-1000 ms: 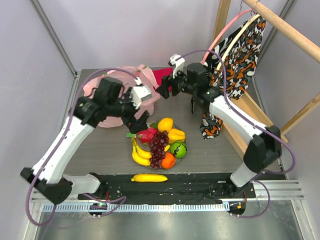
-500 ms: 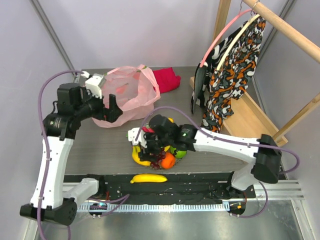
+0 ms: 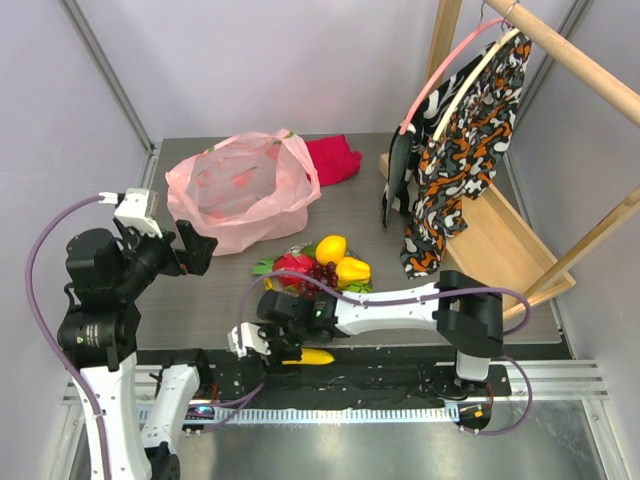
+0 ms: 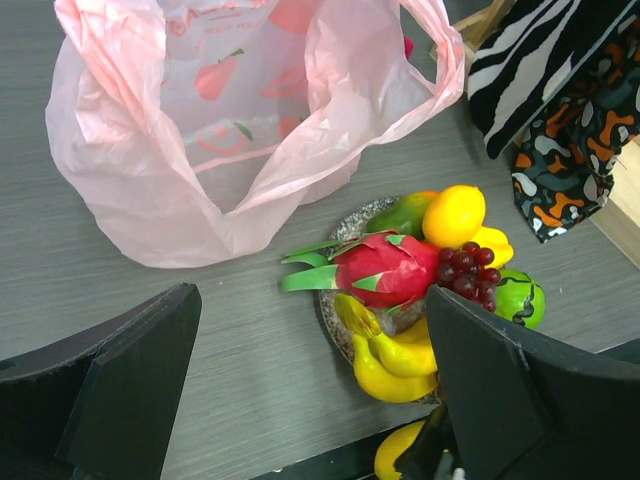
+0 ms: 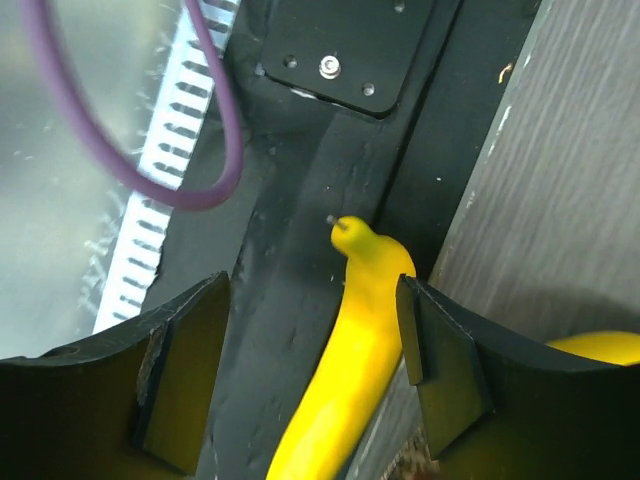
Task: Take the fake fruits out of the plastic bag
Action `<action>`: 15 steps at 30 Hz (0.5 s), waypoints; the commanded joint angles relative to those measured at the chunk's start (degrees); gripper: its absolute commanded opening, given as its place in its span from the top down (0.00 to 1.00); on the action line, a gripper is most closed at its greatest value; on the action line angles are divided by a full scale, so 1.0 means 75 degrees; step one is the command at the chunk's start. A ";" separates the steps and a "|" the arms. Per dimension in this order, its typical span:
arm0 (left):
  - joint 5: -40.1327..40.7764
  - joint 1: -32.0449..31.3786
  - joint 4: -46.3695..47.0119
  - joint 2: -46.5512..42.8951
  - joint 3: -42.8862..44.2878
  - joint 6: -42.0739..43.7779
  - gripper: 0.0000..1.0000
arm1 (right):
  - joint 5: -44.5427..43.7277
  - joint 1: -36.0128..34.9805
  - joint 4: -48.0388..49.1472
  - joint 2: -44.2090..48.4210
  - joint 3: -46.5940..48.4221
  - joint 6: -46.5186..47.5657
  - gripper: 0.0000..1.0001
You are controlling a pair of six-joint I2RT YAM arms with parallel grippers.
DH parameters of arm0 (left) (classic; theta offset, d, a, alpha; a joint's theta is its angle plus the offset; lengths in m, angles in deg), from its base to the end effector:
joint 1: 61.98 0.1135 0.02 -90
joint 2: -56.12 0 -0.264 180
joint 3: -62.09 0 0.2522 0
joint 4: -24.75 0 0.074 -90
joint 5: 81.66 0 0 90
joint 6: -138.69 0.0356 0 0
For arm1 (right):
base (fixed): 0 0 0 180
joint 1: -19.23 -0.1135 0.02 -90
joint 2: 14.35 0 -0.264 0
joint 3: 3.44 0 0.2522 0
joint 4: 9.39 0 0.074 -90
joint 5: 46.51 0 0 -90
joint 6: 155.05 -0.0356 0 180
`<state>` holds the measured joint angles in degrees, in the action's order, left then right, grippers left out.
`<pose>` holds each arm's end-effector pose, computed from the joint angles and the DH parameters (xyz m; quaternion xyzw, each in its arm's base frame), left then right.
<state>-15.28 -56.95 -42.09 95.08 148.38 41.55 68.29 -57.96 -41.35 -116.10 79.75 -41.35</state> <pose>0.0871 -0.0067 0.4293 0.0327 0.8074 -0.1775 0.5617 0.0698 0.3743 0.2096 -0.7550 0.5295 0.3289 0.2036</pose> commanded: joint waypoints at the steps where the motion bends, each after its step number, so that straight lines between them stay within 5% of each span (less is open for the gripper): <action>1: -0.0483 0.0301 0.0081 -0.0179 -0.0073 -0.0279 0.00 | -0.0387 -0.0103 0.0832 -0.0459 0.0153 -0.0465 0.26; 7: -0.0881 0.0488 0.0128 -0.0249 -0.0097 -0.0466 0.00 | -0.1289 -0.0208 0.1441 -0.1033 0.0270 -0.0617 0.32; 11: -0.1116 0.0559 0.0222 -0.0179 -0.0074 -0.0595 0.00 | -0.1736 -0.0220 0.1442 -0.1081 0.0434 -0.0548 0.69; 15: -0.1210 0.0559 0.0304 -0.0027 0.0008 -0.0596 0.00 | -0.1585 -0.0185 0.0904 -0.0719 0.0948 -0.0535 0.85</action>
<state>-21.77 -53.21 -42.37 93.62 147.82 38.21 57.45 -59.12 -33.96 -125.02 81.35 -45.35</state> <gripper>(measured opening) 0.996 0.248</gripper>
